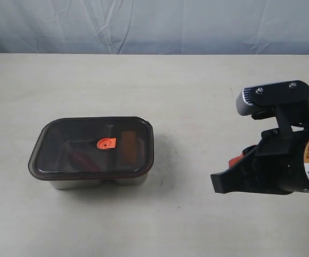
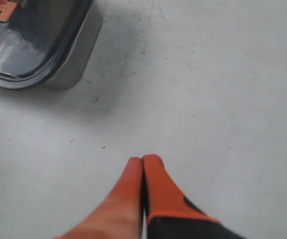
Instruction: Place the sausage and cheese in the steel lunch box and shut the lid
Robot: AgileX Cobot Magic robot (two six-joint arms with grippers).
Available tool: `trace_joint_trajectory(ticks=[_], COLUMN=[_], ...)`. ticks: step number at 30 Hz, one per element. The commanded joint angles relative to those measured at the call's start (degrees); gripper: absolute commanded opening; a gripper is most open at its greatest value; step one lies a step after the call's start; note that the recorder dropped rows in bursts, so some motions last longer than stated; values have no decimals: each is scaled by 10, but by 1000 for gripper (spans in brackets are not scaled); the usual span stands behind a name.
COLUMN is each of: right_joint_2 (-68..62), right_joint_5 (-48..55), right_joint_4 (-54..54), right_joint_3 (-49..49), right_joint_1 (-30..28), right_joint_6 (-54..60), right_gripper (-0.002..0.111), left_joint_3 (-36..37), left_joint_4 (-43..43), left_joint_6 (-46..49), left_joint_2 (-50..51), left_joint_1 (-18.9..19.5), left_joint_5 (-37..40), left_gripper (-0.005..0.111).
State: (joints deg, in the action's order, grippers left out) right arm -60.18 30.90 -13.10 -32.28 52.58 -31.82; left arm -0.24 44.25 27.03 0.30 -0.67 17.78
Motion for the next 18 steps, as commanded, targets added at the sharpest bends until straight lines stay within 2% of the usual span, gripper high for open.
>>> trace_joint_trajectory(ticks=[1, 5, 8, 10, 11, 15, 18], right_joint_2=[4, 44, 151, 251, 317, 443, 523], right_joint_5=[-3, -7, -31, -68, -94, -143, -204], right_joint_4=[-4, -3, -3, -1, -6, 2, 7], right_joint_3=[2, 2, 22, 51, 77, 157, 216], right_joint_1=[1, 1, -9, -61, -109, -247, -313], right_joint_6=[1, 1, 1, 1, 1, 1, 1], right_gripper=[-1, -1, -1, -1, -1, -1, -1], left_joint_3=[2, 2, 2, 2, 2, 2, 2], left_joint_4=[-14, -20, -20, -20, -20, -20, -20], left_joint_6=[2, 2, 2, 2, 2, 2, 2], left_joint_2=[-3, -3, -3, -3, -3, -3, -3], left_joint_1=[1, 1, 1, 1, 1, 1, 1], left_joint_5=[1, 1, 1, 1, 1, 1, 1], left_gripper=[0, 0, 0, 0, 0, 0, 0])
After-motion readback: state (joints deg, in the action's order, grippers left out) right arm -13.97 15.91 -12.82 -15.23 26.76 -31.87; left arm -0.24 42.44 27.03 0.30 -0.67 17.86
